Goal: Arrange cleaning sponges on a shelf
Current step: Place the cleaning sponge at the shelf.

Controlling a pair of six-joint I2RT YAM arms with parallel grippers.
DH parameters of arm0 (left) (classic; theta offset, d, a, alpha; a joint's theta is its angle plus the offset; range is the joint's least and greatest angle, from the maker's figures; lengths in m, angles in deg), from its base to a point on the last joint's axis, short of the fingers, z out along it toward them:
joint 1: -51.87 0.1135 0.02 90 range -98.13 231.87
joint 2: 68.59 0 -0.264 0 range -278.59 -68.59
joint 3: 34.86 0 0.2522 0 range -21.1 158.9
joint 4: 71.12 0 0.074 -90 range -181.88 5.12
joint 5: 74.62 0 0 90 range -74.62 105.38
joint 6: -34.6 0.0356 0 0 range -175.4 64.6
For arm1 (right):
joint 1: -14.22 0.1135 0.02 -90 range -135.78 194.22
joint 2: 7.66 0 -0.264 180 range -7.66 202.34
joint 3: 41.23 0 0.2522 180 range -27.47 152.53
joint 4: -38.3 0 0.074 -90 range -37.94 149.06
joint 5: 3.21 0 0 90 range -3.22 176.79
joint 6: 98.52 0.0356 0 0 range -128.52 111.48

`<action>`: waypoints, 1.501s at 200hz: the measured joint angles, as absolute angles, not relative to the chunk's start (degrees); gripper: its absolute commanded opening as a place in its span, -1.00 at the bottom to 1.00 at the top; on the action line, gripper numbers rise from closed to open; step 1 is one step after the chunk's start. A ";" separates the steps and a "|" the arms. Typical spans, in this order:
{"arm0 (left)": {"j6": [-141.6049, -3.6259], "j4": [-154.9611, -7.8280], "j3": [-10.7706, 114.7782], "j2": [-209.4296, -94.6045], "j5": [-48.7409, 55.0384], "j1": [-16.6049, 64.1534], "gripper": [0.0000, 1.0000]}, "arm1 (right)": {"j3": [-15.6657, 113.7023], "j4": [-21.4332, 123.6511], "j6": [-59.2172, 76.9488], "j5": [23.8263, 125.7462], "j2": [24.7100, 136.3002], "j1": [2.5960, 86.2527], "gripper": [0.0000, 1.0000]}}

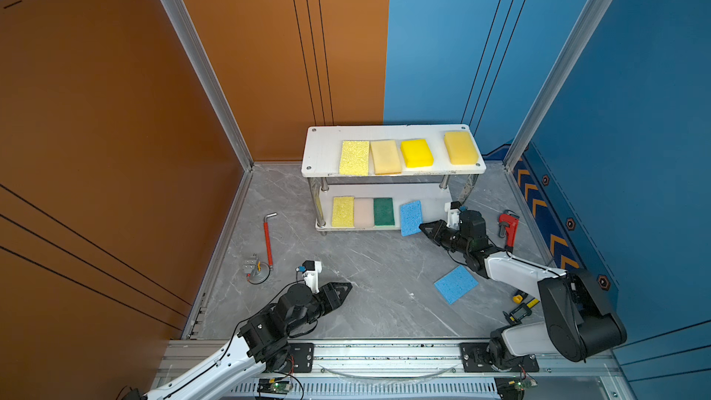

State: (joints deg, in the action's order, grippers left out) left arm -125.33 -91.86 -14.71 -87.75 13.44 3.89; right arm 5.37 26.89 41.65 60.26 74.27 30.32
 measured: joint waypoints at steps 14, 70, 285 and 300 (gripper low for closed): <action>-125.30 -92.34 -14.71 -87.75 13.44 3.93 -0.12 | 6.07 26.37 41.83 60.33 75.60 30.34 -0.68; -125.33 -93.59 -14.71 -87.37 13.42 4.56 -0.12 | 8.17 23.77 42.11 60.31 80.35 30.34 -0.52; -126.40 -98.99 -15.34 -81.76 13.44 5.15 -0.12 | 11.42 21.41 42.29 60.33 85.46 30.28 0.08; -126.42 -98.96 -15.34 -81.76 13.44 5.33 -0.12 | 12.19 23.88 41.35 61.42 84.85 30.28 0.10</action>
